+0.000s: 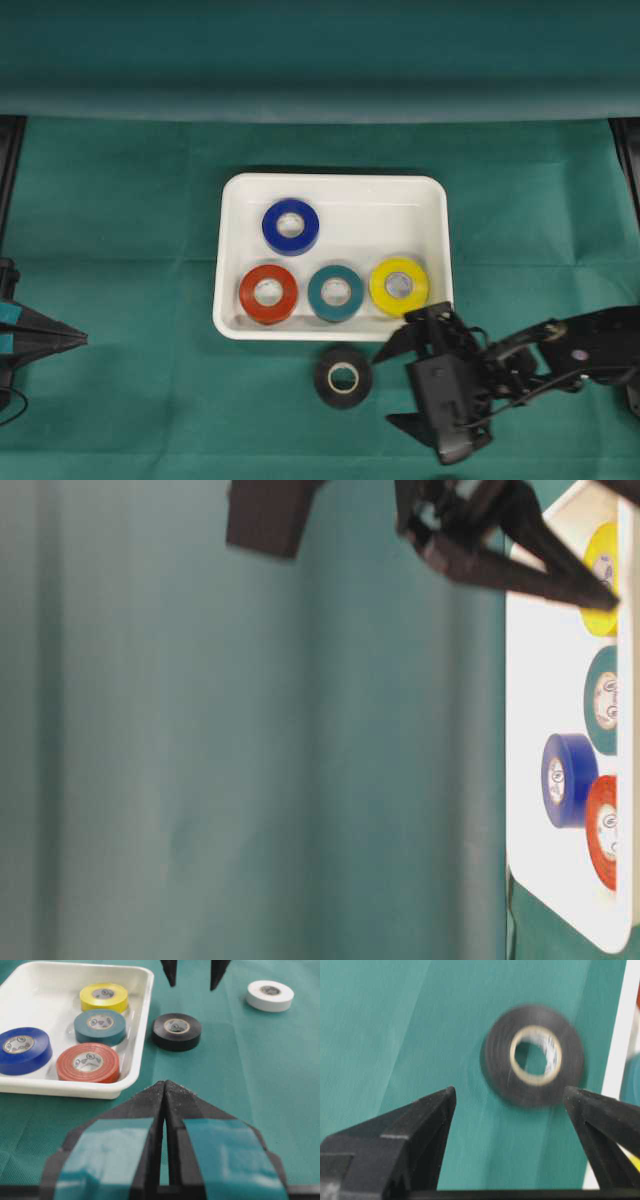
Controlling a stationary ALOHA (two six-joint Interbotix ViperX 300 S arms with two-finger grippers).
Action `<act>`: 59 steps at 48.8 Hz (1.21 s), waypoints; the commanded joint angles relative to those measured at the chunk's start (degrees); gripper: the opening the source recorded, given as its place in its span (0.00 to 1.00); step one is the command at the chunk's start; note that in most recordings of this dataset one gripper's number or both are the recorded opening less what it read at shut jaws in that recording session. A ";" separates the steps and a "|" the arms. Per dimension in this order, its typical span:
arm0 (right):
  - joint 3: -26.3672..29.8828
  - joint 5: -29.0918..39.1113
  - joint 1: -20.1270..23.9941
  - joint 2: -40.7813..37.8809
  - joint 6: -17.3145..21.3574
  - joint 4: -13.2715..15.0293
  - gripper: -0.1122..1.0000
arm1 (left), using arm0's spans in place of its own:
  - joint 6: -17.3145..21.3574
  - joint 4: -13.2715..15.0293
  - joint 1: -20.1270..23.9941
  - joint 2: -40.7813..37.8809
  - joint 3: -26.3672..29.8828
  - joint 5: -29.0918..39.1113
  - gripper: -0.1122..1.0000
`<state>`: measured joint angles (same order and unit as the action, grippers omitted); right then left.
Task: Put the tape into the white case with the right arm.
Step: 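Move the right gripper to the black tape roll below the tray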
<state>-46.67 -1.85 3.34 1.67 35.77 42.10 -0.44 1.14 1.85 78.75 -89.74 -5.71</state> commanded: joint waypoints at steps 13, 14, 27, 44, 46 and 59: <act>5.27 -0.44 0.09 -3.87 -0.09 0.09 0.71 | -0.09 0.09 0.09 -0.53 0.62 -0.62 0.10; 5.36 -0.44 0.09 -3.87 -0.09 0.09 0.71 | -0.09 0.18 0.09 -0.53 0.62 -0.62 0.10; 6.33 -1.76 0.35 -5.36 -0.09 0.18 0.71 | 0.00 0.18 0.09 -0.53 0.53 -0.62 0.10; 6.77 -1.76 0.35 -7.12 -0.18 0.09 0.71 | 0.00 0.18 0.09 -0.53 0.62 -0.62 0.10; 6.86 -1.76 0.35 -7.56 -0.18 0.18 0.71 | 0.00 0.18 0.09 -0.53 0.53 -0.62 0.10; 8.00 -1.49 0.35 -11.16 -0.09 0.18 0.71 | 0.00 0.18 0.09 -0.53 0.53 -0.62 0.10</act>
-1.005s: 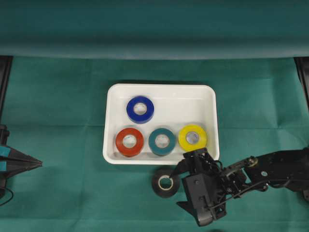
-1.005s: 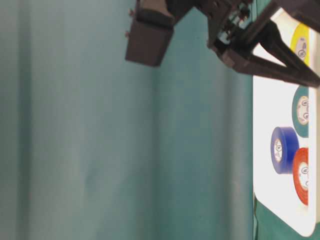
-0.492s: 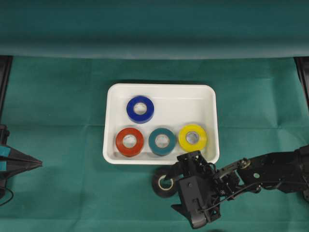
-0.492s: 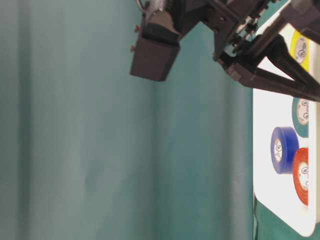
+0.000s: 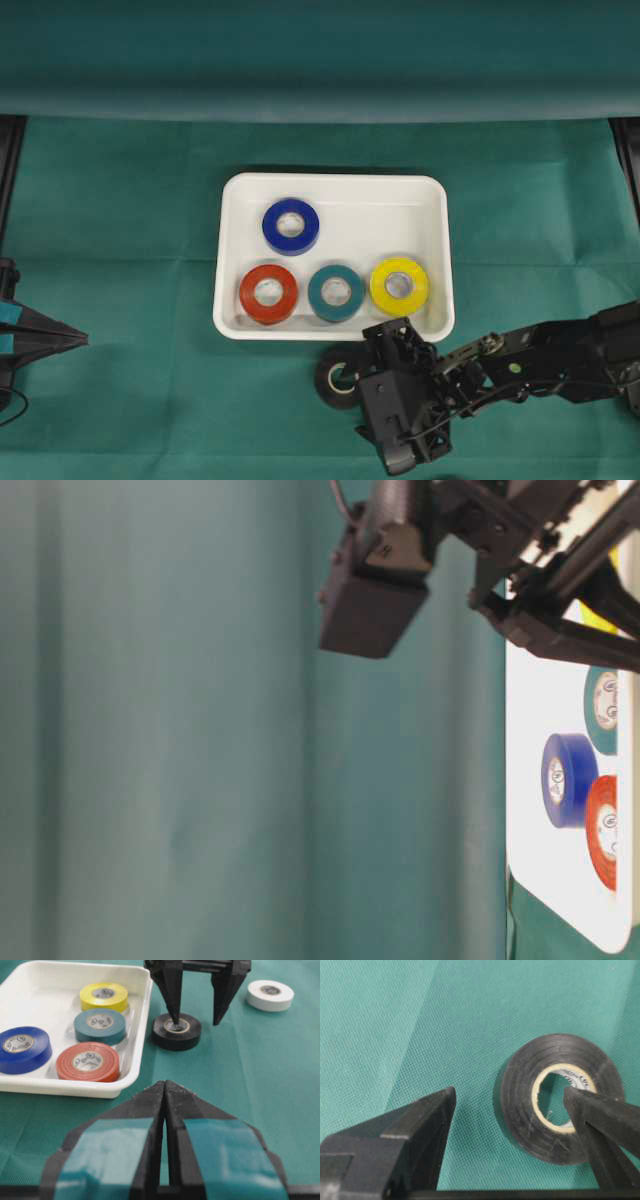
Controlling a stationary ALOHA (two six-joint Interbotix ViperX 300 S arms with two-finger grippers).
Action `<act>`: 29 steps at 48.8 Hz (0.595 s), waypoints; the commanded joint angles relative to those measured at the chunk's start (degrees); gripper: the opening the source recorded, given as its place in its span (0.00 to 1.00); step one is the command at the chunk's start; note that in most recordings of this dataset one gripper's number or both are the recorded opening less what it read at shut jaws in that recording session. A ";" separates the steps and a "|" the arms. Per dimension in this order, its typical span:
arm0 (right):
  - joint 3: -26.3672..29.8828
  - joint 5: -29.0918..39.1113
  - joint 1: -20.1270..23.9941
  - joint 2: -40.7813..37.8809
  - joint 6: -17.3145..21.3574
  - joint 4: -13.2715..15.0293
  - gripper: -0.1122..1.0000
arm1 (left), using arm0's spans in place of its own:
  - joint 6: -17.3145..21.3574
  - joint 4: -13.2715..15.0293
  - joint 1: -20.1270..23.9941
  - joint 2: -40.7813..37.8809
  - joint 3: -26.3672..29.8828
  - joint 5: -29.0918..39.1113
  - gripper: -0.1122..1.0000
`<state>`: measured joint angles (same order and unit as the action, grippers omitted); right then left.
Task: Put the tape into the white case with the right arm.
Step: 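Move the right gripper to the black tape roll below the tray, then lower the right gripper into the black roll's hole and grip it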
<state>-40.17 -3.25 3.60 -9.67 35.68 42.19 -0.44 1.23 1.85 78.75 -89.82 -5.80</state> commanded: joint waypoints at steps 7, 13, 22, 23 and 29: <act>2.11 0.00 -0.09 -0.62 0.00 0.09 0.71 | 0.00 0.09 0.09 -0.53 0.62 -0.53 0.10; 2.11 0.09 -0.35 -0.62 0.00 0.00 0.71 | 0.00 0.09 0.09 -0.53 0.62 -0.44 0.10; 1.85 0.09 -0.62 -0.70 0.09 0.09 0.70 | 0.00 0.09 0.09 -0.53 0.62 -0.53 0.10; 1.93 0.09 -0.62 -0.79 0.09 0.00 0.70 | 0.00 0.09 0.09 -0.53 0.62 -0.53 0.10; 1.85 0.09 -0.79 -1.05 0.18 0.09 0.70 | 0.00 0.00 0.09 -0.53 0.62 -0.44 0.10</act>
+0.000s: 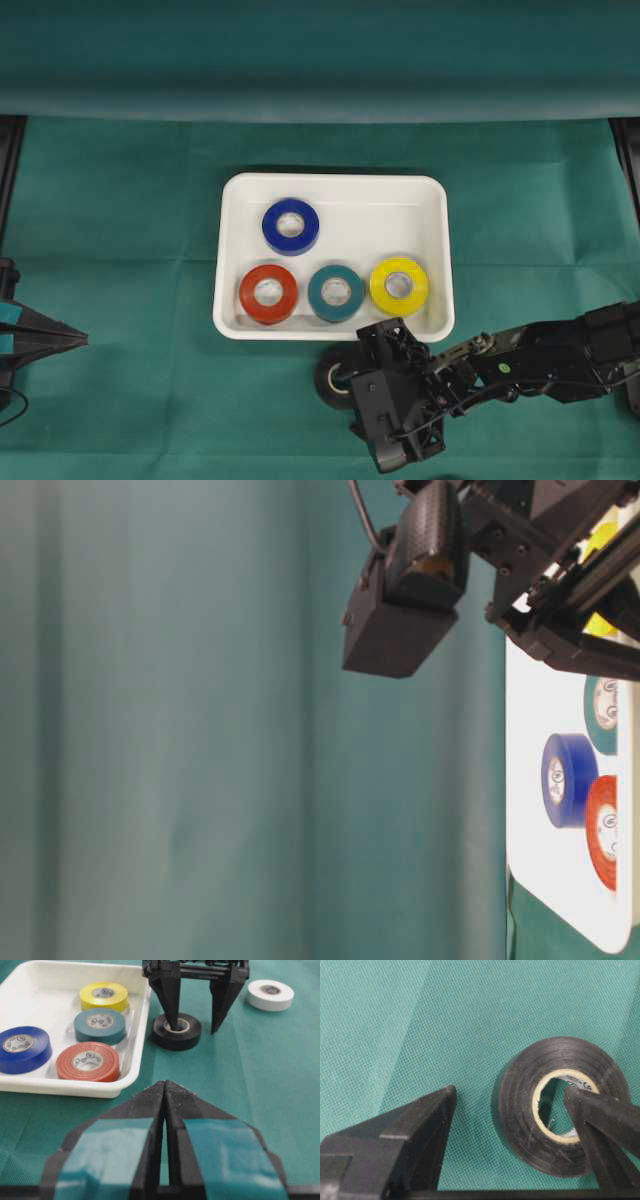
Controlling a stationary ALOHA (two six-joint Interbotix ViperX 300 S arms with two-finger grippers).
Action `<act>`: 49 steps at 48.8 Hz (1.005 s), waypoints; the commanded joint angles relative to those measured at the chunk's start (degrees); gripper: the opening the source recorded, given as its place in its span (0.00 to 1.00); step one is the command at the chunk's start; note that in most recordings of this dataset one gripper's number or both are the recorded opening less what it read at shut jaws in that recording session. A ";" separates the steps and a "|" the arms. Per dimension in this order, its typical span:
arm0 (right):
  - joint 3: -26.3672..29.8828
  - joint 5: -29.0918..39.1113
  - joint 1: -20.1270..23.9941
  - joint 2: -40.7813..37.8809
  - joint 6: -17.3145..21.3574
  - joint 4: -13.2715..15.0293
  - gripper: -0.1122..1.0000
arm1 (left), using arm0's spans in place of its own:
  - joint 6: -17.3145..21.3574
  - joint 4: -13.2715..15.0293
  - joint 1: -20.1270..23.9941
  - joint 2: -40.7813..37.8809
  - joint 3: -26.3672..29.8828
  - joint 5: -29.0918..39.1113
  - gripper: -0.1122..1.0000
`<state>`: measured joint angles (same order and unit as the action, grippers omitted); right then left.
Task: Put the tape into the white case with the right arm.
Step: 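Lower the right gripper into the black roll's hole and grip it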
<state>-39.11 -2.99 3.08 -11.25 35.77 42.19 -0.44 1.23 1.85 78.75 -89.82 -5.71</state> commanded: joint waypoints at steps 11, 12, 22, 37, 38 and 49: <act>0.70 0.26 -0.35 0.53 0.88 -0.18 0.33 | 0.00 0.09 0.09 -0.53 0.62 -0.53 0.10; 0.70 0.26 -0.35 0.53 0.88 -0.18 0.29 | 0.00 0.09 0.09 -0.53 0.62 -0.53 0.10; 0.88 1.49 -0.35 0.53 0.88 -0.18 0.15 | 0.00 0.09 0.09 -0.44 0.70 -0.53 0.10; 0.97 1.23 -0.35 1.67 0.79 -0.18 0.12 | 0.00 0.09 0.09 -0.53 0.62 -0.62 0.10; 0.97 1.23 -0.35 1.76 0.79 -0.18 0.12 | 0.00 0.09 0.09 -0.53 0.62 -0.62 0.10; 1.41 1.58 0.53 3.43 0.79 -0.18 0.12 | 0.00 0.09 0.09 -0.53 0.62 -0.53 0.10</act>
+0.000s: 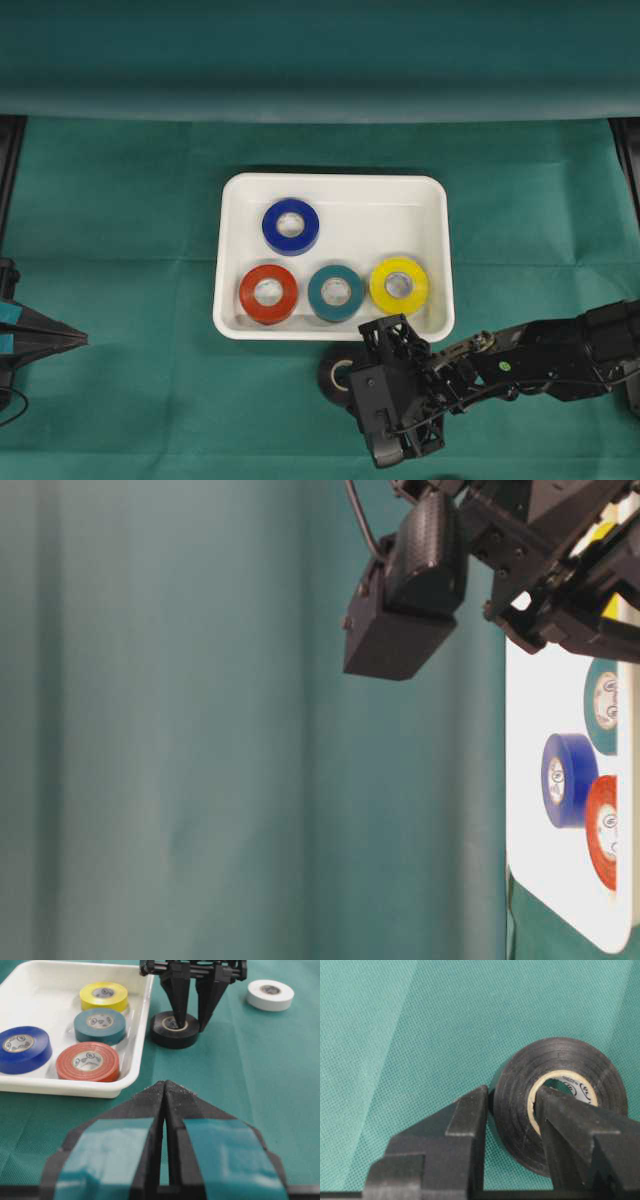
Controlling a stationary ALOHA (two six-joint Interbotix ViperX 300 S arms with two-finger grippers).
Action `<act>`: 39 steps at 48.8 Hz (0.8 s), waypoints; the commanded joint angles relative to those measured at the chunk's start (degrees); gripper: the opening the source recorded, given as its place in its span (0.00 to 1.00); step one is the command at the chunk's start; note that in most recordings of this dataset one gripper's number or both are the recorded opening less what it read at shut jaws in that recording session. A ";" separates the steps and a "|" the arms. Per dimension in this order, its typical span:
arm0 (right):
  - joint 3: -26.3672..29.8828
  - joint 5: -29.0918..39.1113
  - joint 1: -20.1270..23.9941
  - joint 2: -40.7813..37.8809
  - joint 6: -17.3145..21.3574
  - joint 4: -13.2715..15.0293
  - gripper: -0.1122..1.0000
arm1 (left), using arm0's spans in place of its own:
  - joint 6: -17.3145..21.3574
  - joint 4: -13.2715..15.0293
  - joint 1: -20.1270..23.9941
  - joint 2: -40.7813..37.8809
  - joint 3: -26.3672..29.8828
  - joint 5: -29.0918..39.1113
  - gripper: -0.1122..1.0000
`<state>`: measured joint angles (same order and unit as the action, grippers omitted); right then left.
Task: Put the tape into the white case with the right arm.
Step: 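Lower the right gripper into the black roll's hole and grip it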
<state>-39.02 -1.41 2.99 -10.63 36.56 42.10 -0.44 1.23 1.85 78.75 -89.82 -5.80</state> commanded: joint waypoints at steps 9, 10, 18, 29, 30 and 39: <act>1.76 1.58 1.93 6.06 -0.09 -0.09 0.12 | 0.00 0.09 0.09 -0.44 0.62 -0.53 0.10; 1.85 2.02 2.11 6.68 -0.09 -0.09 0.12 | 0.00 0.09 0.09 -0.44 0.70 -0.53 0.10; 2.20 5.01 2.99 8.88 -0.18 -0.09 0.12 | 0.00 0.09 0.09 -0.53 0.62 -0.53 0.10; 2.46 6.24 3.08 9.14 -0.18 -0.09 0.12 | 0.00 0.09 0.09 -0.44 0.70 -0.53 0.10; 2.46 6.15 3.08 9.14 -0.18 -0.09 0.12 | 0.00 0.09 0.09 -0.53 0.62 -0.53 0.10; 2.46 6.50 2.64 9.14 -0.44 0.09 0.12 | 0.00 0.09 0.09 -0.53 0.62 -0.53 0.10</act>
<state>-37.88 5.10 5.89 -3.25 36.30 42.10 -0.44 1.23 1.85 78.75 -89.82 -5.80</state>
